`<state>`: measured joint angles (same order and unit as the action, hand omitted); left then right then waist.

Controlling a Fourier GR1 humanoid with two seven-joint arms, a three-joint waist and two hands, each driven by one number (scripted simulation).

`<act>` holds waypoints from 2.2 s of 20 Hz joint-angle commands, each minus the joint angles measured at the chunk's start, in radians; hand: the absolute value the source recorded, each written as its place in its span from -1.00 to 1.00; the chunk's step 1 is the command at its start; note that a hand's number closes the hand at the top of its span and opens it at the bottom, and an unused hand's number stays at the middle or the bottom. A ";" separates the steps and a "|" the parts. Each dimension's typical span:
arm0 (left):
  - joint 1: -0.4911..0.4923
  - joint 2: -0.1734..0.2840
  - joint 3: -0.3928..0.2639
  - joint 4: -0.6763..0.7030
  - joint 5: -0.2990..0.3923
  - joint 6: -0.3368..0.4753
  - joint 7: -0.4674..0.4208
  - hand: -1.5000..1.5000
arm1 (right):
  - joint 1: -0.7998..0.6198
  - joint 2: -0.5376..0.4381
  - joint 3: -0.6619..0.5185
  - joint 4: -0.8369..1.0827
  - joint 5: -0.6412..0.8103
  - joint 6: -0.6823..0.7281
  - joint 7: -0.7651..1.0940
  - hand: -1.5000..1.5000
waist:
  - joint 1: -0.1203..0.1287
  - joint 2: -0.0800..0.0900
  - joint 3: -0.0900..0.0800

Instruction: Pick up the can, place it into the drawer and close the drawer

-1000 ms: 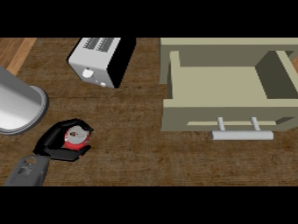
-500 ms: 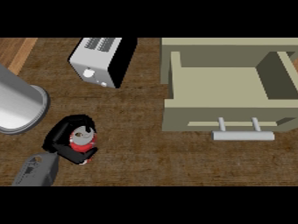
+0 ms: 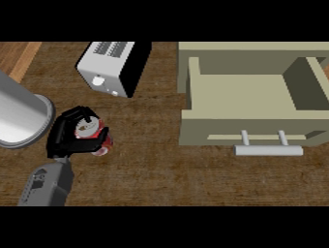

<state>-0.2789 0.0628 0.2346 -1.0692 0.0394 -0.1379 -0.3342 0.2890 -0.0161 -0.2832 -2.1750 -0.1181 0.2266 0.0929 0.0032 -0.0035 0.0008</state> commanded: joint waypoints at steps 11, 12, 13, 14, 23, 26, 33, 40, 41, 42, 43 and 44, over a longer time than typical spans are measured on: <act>-0.121 -0.063 -0.254 -0.351 -0.039 0.279 0.351 1.00 | -0.014 -0.001 -0.007 -0.049 -0.024 -0.015 0.045 -1.00 | -0.007 0.002 -0.001; -0.195 -0.063 -0.237 -0.315 -0.044 0.286 0.360 1.00 | 0.040 0.015 0.043 0.042 0.032 -0.029 -0.097 -1.00 | -0.011 0.002 0.000; -0.233 -0.063 -0.277 -0.319 -0.039 0.312 0.420 1.00 | 0.013 0.010 0.007 -0.011 -0.004 -0.004 -0.027 -1.00 | -0.013 0.002 0.000; -0.306 -0.063 -0.248 -0.308 -0.045 0.299 0.489 1.00 | -0.032 -0.012 -0.017 0.033 -0.006 -0.020 -0.008 -1.00 | -0.011 0.003 0.000; -0.546 -0.063 -0.366 -0.237 -0.067 0.462 0.585 1.00 | 0.038 0.012 0.013 -0.061 -0.002 -0.004 0.005 -1.00 | -0.020 0.003 -0.001; -0.609 -0.063 -0.382 -0.232 -0.047 0.486 0.641 1.00 | -0.010 -0.002 -0.018 0.052 0.002 0.003 -0.052 -1.00 | -0.013 0.004 0.000; -0.918 -0.063 -0.382 0.035 0.010 0.599 0.663 1.00 | 0.011 -0.020 -0.024 0.023 -0.021 0.018 -0.027 -1.00 | -0.034 0.007 0.000; -1.069 -0.063 -0.411 0.255 0.090 0.639 0.600 1.00 | -0.024 -0.011 -0.011 0.027 0.000 0.002 -0.022 -1.00 | -0.037 0.010 0.000; -1.034 -0.063 -0.512 0.230 0.148 0.730 0.585 1.00 | -0.073 -0.044 -0.031 0.034 -0.014 -0.013 0.037 -1.00 | -0.040 0.010 0.000; -1.068 -0.063 -0.459 0.302 0.143 0.671 0.560 1.00 | 0.021 -0.013 -0.009 -0.039 -0.024 0.022 0.007 -1.00 | -0.049 0.010 0.000; -1.075 -0.063 -0.490 0.319 0.160 0.692 0.549 1.00 | 0.029 -0.013 -0.022 -0.024 -0.026 0.023 -0.002 -1.00 | -0.052 0.011 0.000; -1.156 -0.063 -0.479 0.340 0.171 0.694 0.597 1.00 | -0.011 -0.021 -0.041 0.039 -0.022 0.012 -0.020 -1.00 | -0.054 0.012 0.001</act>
<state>-1.3235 0.0001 -0.2341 -0.8283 0.1627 0.5398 0.2563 0.2844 -0.0323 -0.3022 -2.1766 -0.1341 0.2330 0.0942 -0.0421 0.0064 0.0010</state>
